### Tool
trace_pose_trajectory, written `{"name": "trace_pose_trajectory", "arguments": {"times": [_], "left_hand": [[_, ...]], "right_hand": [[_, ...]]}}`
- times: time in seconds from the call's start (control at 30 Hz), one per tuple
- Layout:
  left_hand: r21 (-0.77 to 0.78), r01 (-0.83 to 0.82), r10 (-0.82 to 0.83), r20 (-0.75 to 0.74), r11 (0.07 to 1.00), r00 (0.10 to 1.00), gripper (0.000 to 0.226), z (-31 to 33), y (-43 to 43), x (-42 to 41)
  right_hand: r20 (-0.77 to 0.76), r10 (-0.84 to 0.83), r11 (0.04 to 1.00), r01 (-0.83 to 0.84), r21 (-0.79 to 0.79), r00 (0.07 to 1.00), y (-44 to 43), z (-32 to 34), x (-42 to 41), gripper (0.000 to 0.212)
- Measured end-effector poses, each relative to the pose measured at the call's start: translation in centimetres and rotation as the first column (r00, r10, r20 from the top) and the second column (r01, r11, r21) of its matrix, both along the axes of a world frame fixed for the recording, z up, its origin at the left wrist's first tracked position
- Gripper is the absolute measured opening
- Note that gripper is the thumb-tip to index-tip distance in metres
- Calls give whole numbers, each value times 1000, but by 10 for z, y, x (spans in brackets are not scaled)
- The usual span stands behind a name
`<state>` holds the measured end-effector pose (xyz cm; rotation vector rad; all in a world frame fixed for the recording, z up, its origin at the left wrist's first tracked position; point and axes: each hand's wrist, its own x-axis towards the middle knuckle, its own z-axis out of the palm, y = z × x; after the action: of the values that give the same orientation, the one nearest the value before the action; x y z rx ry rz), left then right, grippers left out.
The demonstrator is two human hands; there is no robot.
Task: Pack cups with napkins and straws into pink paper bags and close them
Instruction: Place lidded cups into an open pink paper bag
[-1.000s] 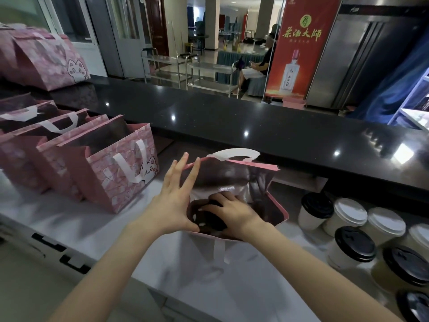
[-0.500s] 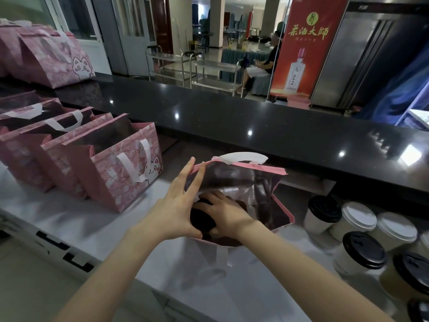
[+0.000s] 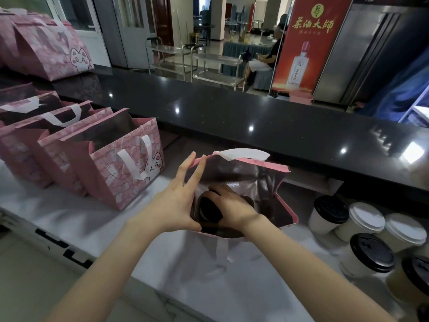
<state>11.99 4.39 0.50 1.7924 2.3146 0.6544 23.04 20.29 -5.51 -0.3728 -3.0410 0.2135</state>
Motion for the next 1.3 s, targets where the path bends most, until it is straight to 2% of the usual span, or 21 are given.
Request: {"name": "trace_pose_trajectory", "arguments": {"times": [0.3, 0.5, 0.6, 0.7, 0.8, 0.9, 1.0, 1.07, 1.13, 1.23, 1.3], "left_hand": [[-65, -8, 8, -9, 998, 1000, 150, -4, 6, -8], [23, 31, -30, -36, 999, 999, 141, -13, 13, -13], [59, 19, -15, -56, 998, 998, 128, -18, 20, -18], [69, -26, 30, -58, 997, 998, 116, -23, 28, -24], [90, -57, 60, -30, 994, 998, 112, -28, 37, -24], [140, -82, 79, 31, 987, 996, 110, -33, 47, -22], [173, -104, 93, 71, 979, 993, 106, -40, 57, -18], [211, -129, 104, 126, 969, 987, 105, -43, 64, -14], [259, -157, 114, 171, 953, 979, 107, -43, 68, -11], [309, -168, 97, 234, 936, 967, 106, -41, 69, -7], [332, -167, 84, 251, 928, 964, 96, -41, 66, -5]], "right_hand": [[58, -19, 1000, 20, -7, 998, 6, -10, -17, 72], [189, -10, 1000, 7, 15, 982, 8, -13, -31, 79], [251, -11, 999, 24, -47, 968, 13, 3, -22, 87], [153, -64, 989, 84, -125, 986, 9, 28, 6, 69], [-99, -53, 995, 44, -89, 994, 3, 50, 55, 43], [-324, -91, 996, 79, -50, 942, 8, 64, 115, 32], [-415, -257, 965, 254, -65, 872, 32, 58, 166, 23], [-359, -423, 903, 418, -95, 832, 56, 47, 194, 23], [-195, -549, 834, 547, -69, 813, 82, 33, 214, 35], [51, -645, 764, 645, 26, 762, 117, 15, 228, 59], [163, -666, 743, 667, 57, 728, 135, 7, 229, 71]]}}
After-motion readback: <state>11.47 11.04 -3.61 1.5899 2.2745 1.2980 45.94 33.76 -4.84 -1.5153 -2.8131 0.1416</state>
